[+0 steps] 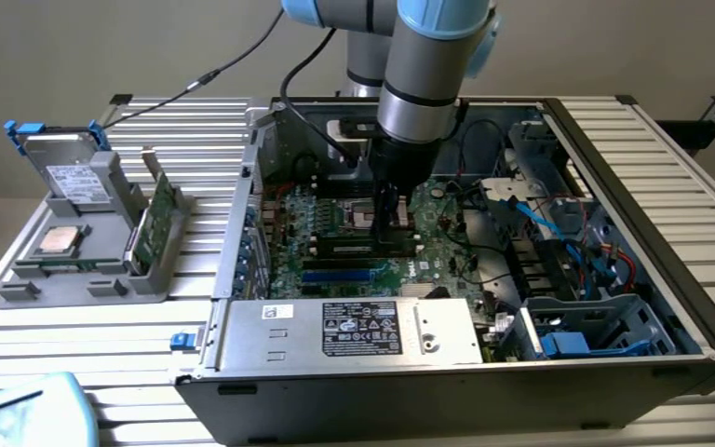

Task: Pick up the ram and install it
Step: 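Insert the ram into the slot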

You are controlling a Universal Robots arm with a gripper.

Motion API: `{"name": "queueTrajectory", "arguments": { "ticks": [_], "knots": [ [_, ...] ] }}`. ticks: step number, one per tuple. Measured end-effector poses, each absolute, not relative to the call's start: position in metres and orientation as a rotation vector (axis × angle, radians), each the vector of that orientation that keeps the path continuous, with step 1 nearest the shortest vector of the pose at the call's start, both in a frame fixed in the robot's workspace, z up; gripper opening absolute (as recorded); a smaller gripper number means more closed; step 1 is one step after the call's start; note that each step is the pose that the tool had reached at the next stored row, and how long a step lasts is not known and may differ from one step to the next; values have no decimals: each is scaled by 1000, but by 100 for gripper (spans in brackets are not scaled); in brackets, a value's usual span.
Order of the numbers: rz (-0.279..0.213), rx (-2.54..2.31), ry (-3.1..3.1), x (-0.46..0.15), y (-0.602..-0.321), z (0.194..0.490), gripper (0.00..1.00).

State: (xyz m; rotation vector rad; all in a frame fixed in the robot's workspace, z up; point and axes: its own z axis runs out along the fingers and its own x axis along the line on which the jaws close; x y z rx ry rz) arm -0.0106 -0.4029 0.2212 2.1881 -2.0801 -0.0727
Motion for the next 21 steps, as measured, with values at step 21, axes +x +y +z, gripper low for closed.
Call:
{"name": "queueTrajectory", "arguments": {
  "ticks": [21],
  "knots": [
    [-70,2189,-2081,-30,-401,236,13]
  ]
}}
